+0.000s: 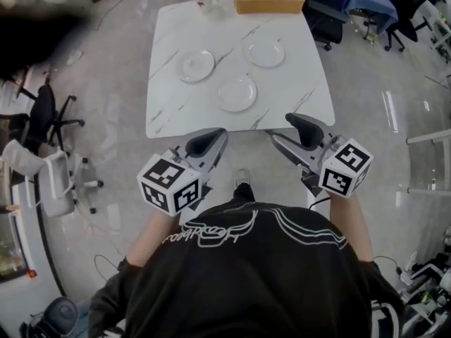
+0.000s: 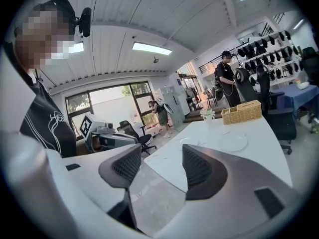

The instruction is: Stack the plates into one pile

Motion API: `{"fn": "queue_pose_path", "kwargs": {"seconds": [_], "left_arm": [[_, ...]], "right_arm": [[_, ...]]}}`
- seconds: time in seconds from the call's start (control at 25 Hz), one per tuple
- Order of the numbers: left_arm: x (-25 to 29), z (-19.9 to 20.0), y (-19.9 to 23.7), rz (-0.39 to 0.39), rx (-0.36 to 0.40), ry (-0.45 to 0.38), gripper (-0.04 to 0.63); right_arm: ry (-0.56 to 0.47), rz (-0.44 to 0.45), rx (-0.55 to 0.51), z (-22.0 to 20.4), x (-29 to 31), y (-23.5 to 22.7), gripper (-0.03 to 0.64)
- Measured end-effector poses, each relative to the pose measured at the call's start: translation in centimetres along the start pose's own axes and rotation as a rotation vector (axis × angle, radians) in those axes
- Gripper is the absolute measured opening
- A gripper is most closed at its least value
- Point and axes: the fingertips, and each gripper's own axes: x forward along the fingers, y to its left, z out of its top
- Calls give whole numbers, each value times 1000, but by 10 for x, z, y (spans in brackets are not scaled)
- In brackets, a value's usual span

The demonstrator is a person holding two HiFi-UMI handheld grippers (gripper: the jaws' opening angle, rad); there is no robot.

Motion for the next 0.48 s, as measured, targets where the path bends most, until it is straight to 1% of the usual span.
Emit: {"fn": "queue_pose_path", "kwargs": {"seconds": [0.28, 0.48], "left_arm": [[24, 19, 75, 65, -15, 11, 24], [33, 22, 116, 126, -9, 29, 24]], "right_arm": [[51, 15, -31, 25, 62, -49, 278], [73, 32, -37, 31, 93, -70, 278]]}}
